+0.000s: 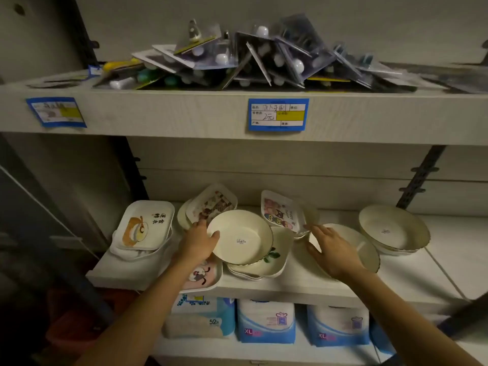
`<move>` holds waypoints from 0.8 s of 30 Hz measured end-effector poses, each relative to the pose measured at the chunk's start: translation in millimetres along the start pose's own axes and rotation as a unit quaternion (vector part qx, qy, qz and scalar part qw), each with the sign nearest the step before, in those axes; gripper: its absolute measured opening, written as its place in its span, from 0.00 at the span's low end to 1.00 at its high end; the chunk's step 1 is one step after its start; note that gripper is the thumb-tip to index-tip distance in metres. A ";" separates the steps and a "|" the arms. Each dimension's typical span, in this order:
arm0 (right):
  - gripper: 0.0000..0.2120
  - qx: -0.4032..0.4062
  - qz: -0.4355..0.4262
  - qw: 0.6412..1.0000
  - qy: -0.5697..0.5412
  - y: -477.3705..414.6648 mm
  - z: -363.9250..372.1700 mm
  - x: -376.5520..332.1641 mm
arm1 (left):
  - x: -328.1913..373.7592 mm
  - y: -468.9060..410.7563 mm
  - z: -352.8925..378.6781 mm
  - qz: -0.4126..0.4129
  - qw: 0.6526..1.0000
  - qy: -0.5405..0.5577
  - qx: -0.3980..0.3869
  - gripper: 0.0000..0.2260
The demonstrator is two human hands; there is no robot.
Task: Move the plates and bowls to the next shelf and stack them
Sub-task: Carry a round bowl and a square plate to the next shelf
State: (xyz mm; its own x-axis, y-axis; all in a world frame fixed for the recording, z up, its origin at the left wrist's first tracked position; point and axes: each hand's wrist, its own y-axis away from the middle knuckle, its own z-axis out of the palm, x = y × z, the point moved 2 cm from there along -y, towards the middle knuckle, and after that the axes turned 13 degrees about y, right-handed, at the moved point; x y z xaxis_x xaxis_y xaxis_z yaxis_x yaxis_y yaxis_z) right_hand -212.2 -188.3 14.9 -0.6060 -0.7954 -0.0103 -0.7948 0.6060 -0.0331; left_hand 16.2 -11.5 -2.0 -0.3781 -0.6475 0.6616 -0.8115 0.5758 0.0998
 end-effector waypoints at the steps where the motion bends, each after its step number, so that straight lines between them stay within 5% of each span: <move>1: 0.22 -0.007 0.006 1.000 -0.006 -1.5 0.6 -0.3 | -3.3 -4.5 2.3 -0.014 0.999 0.037 -0.009 0.18; 12: 0.17 -0.080 0.037 0.989 -0.116 -12.5 18.7 -3.4 | -13.7 -10.4 7.3 -0.178 0.961 0.190 -0.089 0.14; 24: 0.23 -0.177 0.091 0.958 -0.209 -16.5 28.1 -26.1 | -29.8 -0.2 -16.0 -0.159 0.957 0.240 -0.044 0.08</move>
State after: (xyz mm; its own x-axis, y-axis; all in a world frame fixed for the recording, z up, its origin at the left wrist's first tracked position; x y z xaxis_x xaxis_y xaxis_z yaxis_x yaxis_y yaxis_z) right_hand -182.4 -177.9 -12.4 -0.7281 -0.5671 -0.3850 -0.6836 0.6422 0.3470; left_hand 34.8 15.7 -9.9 0.1470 -0.5046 0.8508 -0.8026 0.4419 0.4008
